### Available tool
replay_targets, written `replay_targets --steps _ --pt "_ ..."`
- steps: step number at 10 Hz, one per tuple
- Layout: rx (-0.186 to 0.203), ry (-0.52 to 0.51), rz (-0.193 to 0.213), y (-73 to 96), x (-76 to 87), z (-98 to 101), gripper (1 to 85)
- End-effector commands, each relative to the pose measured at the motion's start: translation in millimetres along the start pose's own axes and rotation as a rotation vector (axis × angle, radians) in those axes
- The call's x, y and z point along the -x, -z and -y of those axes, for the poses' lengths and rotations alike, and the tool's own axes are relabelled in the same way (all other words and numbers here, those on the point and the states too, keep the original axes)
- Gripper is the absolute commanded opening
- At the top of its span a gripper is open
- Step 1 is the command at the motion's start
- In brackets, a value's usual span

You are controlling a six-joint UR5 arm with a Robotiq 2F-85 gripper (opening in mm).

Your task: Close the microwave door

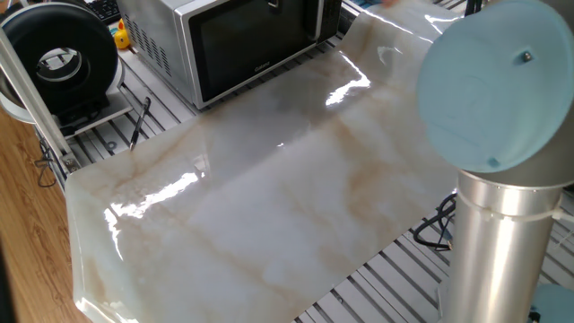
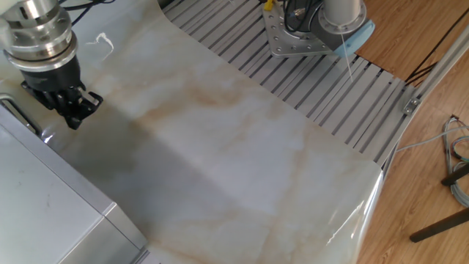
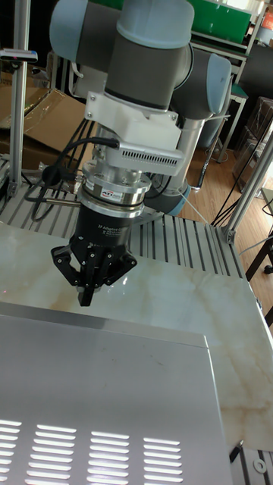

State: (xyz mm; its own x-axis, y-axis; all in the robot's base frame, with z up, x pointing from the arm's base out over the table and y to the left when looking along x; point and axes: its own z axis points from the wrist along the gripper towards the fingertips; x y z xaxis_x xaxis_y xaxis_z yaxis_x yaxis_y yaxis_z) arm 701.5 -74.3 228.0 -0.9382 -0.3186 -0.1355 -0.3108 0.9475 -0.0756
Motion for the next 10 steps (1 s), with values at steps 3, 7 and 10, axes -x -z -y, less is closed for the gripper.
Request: replay_targets --steps 3,7,10 --pt "-0.012 -0.02 -0.002 4.5 -2.7 4.2 1.3" --pt "-0.004 -0.045 -0.105 83.5 -40.3 -1.2 1.3" --pt "-0.007 -0.043 -0.043 82.8 -23.6 -3.8 1.3"
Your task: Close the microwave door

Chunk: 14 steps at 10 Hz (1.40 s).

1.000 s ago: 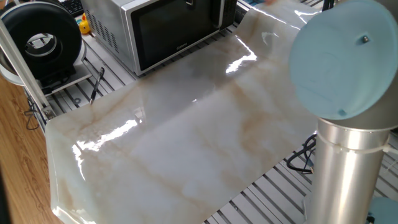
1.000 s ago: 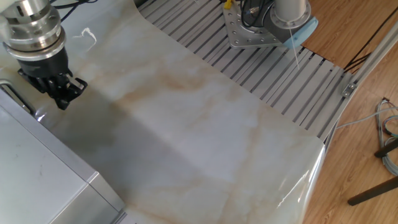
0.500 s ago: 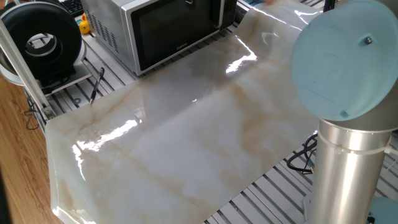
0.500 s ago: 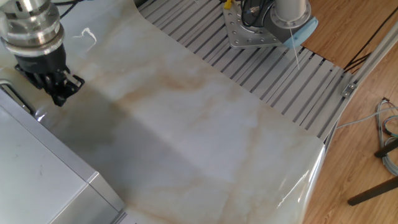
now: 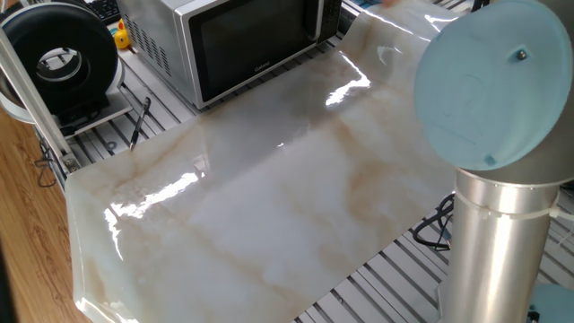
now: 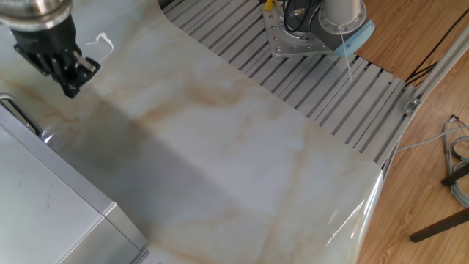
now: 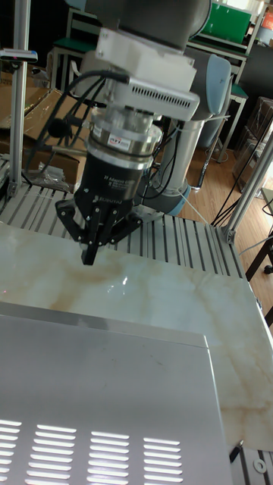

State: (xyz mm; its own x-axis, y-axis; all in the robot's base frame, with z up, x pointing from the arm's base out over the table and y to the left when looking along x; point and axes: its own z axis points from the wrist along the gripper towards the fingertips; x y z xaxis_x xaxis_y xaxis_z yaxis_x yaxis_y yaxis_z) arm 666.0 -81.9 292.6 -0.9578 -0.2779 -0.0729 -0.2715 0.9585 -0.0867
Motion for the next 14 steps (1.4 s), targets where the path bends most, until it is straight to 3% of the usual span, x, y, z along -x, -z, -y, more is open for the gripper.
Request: replay_targets --steps 1,2,3,6,8,10,12,14 --pt "0.005 0.006 0.038 14.2 6.1 -3.6 1.3" --pt "0.023 -0.016 0.057 7.8 9.0 -4.9 1.3" --pt "0.031 -0.045 0.054 13.0 2.1 -10.0 1.3" --pt "-0.003 -0.059 0.047 37.9 -20.5 -23.7 1.3" --pt "-0.034 -0.011 0.046 39.0 -21.0 -16.2 1.3" --pt "0.013 -0.012 0.038 37.6 -23.4 -21.1 1.3" --pt "0.009 -0.029 0.025 52.4 -37.1 -24.3 1.3" --pt "0.01 -0.022 0.027 47.1 -32.9 -21.9 1.3"
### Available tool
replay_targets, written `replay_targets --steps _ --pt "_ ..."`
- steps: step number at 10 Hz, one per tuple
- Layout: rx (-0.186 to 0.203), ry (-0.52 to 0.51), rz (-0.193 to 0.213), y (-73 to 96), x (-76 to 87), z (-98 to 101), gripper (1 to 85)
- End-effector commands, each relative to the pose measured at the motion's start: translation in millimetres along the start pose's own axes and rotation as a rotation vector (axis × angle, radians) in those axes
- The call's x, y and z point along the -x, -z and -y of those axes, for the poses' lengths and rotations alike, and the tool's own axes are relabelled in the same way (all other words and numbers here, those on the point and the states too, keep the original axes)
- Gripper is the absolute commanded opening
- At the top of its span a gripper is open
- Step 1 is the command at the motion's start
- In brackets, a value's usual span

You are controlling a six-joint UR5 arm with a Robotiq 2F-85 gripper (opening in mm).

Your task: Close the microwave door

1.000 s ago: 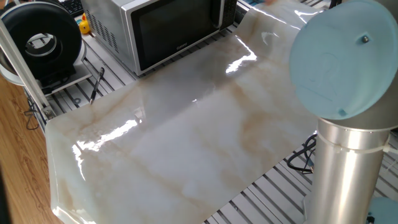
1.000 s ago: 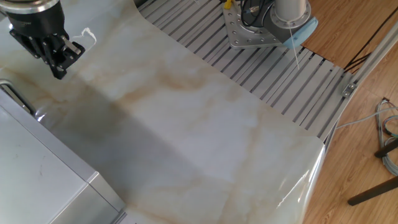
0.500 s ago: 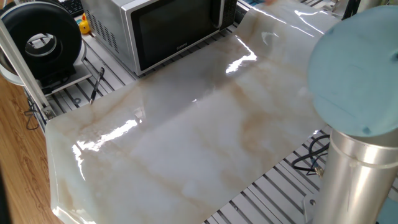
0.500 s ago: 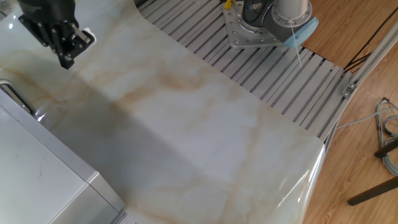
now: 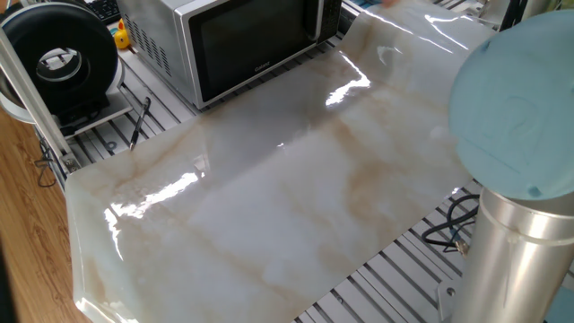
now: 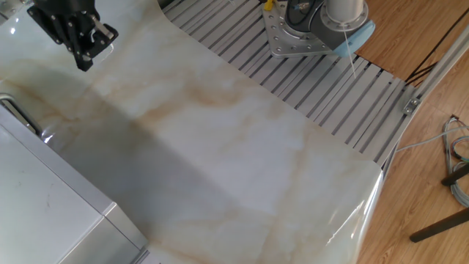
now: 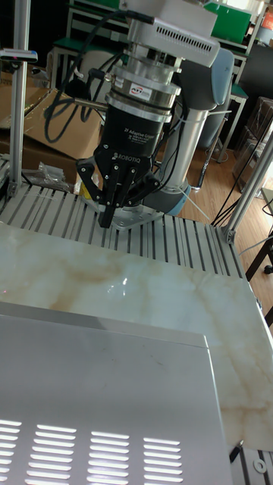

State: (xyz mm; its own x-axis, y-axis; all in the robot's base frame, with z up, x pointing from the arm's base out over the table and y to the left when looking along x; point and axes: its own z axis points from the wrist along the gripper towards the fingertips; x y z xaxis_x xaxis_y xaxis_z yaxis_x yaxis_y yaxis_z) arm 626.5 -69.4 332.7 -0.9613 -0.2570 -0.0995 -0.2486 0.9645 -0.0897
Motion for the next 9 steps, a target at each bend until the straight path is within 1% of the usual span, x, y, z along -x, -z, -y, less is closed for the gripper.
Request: replay_targets --steps 1,2,3,5,7,9 --pt "0.015 -0.005 0.002 0.7 0.5 -3.2 1.3" --pt "0.005 -0.008 -0.004 0.2 -0.2 -0.7 1.3" --pt "0.011 -0.013 -0.006 1.0 -0.7 -2.3 1.3" --pt "0.007 -0.014 -0.004 2.6 -1.3 -1.1 1.3" --pt "0.025 -0.021 0.006 2.2 1.8 -5.8 1.3" --pt "0.031 -0.02 0.002 2.3 1.1 -7.5 1.3"
